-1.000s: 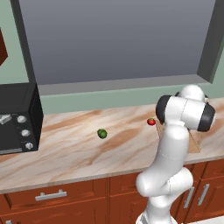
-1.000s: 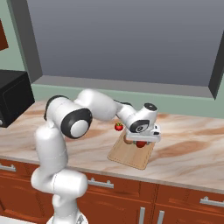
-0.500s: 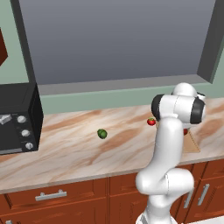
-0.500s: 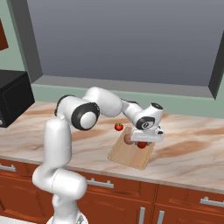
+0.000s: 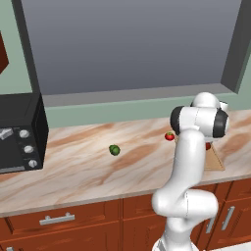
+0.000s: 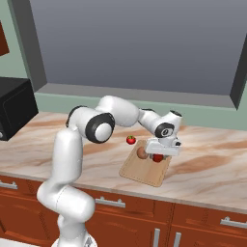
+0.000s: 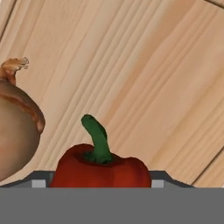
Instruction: Place the avocado, onion, tomato, and bell pepper on the cutting board.
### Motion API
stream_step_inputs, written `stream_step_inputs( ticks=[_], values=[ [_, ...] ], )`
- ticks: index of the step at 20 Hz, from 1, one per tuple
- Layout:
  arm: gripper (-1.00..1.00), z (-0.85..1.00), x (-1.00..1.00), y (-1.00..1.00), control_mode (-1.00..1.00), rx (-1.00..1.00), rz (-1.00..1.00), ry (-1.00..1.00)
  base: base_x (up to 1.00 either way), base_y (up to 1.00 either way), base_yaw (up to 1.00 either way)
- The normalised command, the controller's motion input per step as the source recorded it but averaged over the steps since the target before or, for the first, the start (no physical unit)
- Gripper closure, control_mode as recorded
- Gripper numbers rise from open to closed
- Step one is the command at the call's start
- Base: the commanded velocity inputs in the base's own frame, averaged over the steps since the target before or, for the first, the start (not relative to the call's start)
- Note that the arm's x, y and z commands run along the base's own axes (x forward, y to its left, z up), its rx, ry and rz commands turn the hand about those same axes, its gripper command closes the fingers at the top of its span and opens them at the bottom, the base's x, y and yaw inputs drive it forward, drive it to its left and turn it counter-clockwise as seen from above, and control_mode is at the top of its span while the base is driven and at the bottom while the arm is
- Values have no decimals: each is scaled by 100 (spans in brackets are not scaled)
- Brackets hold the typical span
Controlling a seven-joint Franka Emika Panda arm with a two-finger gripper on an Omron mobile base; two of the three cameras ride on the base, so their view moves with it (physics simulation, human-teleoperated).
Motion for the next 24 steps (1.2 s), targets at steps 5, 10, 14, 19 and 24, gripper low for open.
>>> stream_step_inputs(
  ticks=[5, 10, 14, 19, 24],
  values=[
    [-100, -1, 0, 0, -100, 0, 2, 1, 0, 0, 0],
    [-100, 0, 0, 3, -100, 0, 0, 0, 0, 0, 0],
    [-100, 4, -5, 6, -100, 0, 0, -1, 0, 0, 0],
    [-100, 18, -19, 2, -100, 0, 0, -3, 0, 0, 0],
    [-100, 27, -21, 1, -100, 0, 0, -11, 0, 0, 0]
  ],
)
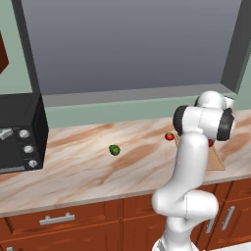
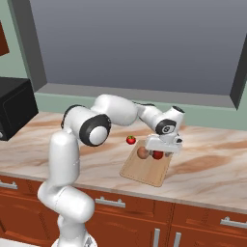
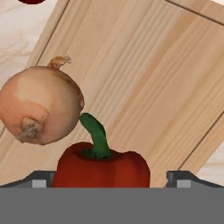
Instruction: Place the avocado, onion, tomato, and bell pepper on the cutting board.
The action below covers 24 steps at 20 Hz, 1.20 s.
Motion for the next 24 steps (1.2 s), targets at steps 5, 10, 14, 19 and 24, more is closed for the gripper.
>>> stream_step_inputs(
  ticks=[5, 10, 14, 19, 24],
  values=[
    [-100, -1, 1, 6, -100, 0, 1, -6, 0, 0, 0],
    [-100, -21, 26, 9, -100, 1, -3, -3, 0, 0, 0],
    [-100, 0, 6, -5, -100, 16, -39, 3, 0, 0, 0],
    [-100, -9, 8, -23, -100, 15, -69, 17, 0, 0, 0],
    [-100, 7, 47, 12, -100, 1, -33, 11, 0, 0, 0]
  ],
)
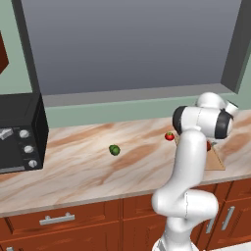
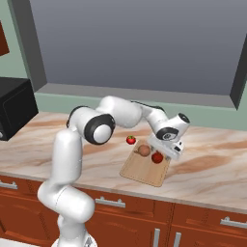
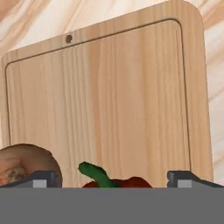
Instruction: Place the avocado, onion, tomato, and bell pepper on the cutting board.
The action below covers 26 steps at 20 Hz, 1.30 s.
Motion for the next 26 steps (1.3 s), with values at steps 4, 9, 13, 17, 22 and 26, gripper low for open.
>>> stream_step_inputs(
  ticks=[4, 9, 13, 17, 22, 26],
  values=[
    [-100, 43, 34, 5, -100, 0, 0, 1, 0, 0, 0],
    [-100, 74, 7, 14, -100, 0, 0, 0, 0, 0, 0],
    [-100, 71, 0, 33, -100, 0, 2, 0, 0, 0, 0],
    [-100, 64, 0, 48, -100, -3, 3, -6, 0, 0, 0],
    [-100, 28, -36, 64, -100, -10, 1, -14, 0, 0, 0],
    [-100, 3, -91, 82, -100, -16, 4, -33, 0, 0, 0]
  ],
)
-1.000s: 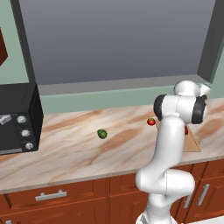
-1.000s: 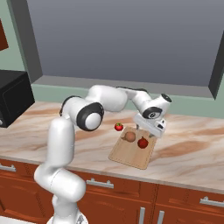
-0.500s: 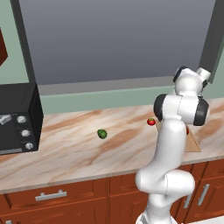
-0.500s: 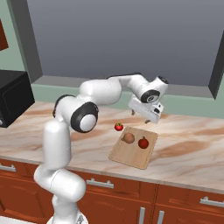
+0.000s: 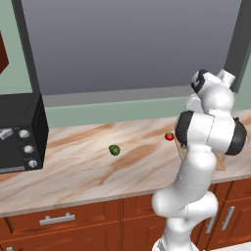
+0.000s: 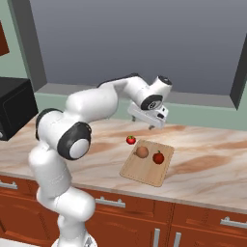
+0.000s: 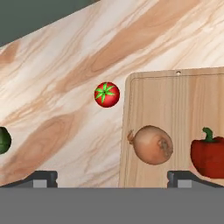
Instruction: Place the avocado, onion, tomato, and bell pepper on the cutting board.
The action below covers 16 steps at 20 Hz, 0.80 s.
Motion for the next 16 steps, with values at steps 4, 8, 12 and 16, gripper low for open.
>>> stream_step_inputs(
  ticks=[4, 8, 12, 16],
  values=[
    [-100, 3, -87, 92, -100, -19, 5, -32, 0, 0, 0],
    [-100, 7, -76, 99, -100, -22, 5, -32, 0, 0, 0],
    [-100, 38, -38, 65, -100, -19, 2, -28, 0, 0, 0],
    [-100, 68, 0, 15, -100, -8, 0, -16, 0, 0, 0]
  ],
)
